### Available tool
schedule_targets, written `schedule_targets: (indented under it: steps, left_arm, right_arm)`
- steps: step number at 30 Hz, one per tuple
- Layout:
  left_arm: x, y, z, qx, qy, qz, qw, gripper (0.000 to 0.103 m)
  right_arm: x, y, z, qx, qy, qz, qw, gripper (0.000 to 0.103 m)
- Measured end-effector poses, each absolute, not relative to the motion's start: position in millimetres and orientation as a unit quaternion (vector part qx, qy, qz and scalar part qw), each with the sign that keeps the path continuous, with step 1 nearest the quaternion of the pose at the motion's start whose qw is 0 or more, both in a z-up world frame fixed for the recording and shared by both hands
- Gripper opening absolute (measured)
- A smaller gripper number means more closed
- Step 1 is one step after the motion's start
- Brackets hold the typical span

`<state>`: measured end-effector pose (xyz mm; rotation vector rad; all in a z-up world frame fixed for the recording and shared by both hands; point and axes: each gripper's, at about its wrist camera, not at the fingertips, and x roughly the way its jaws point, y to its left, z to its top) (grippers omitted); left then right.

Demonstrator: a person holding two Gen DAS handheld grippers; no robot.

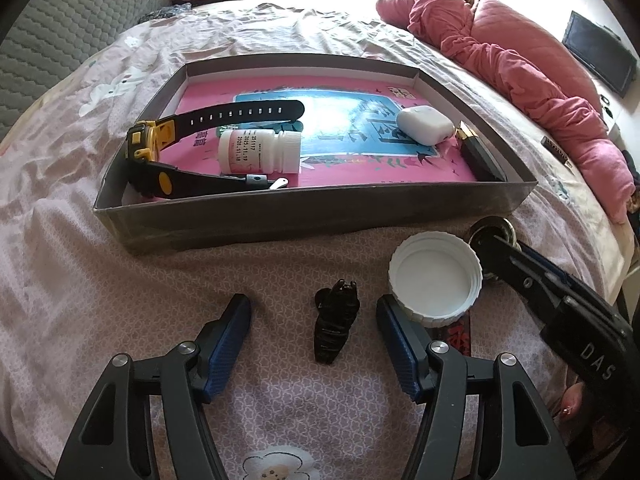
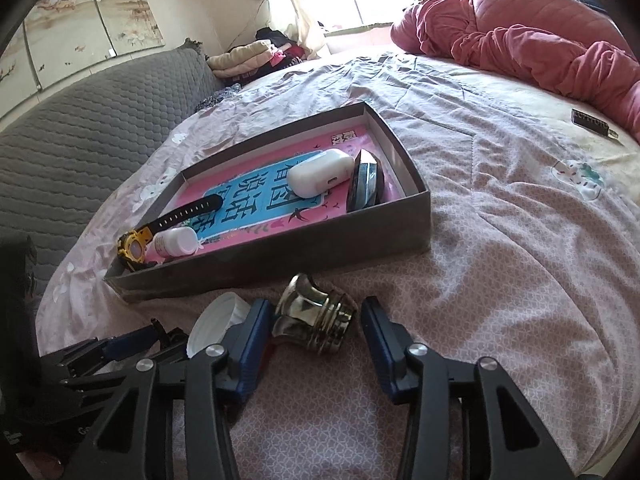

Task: Organize rigid objects
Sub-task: 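Close the left tool on the black hair clip while the right tool grasps the silver bottle top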

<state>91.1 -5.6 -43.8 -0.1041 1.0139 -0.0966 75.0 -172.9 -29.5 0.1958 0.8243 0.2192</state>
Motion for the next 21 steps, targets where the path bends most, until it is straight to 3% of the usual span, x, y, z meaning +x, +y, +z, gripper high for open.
schedule_targets:
  steps: [14,21]
  left_arm:
    - [94,0,-45,-0.063,0.482,-0.054,0.872,0.064]
    - [94,-1,-41,-0.072,0.477,-0.066,0.873,0.037]
  right_arm:
    - [83,-176,-44,0.134,0.427,0.126,0.886,0.044]
    - [81,-175,-40,0.128,0.414,0.131,0.892,0.036]
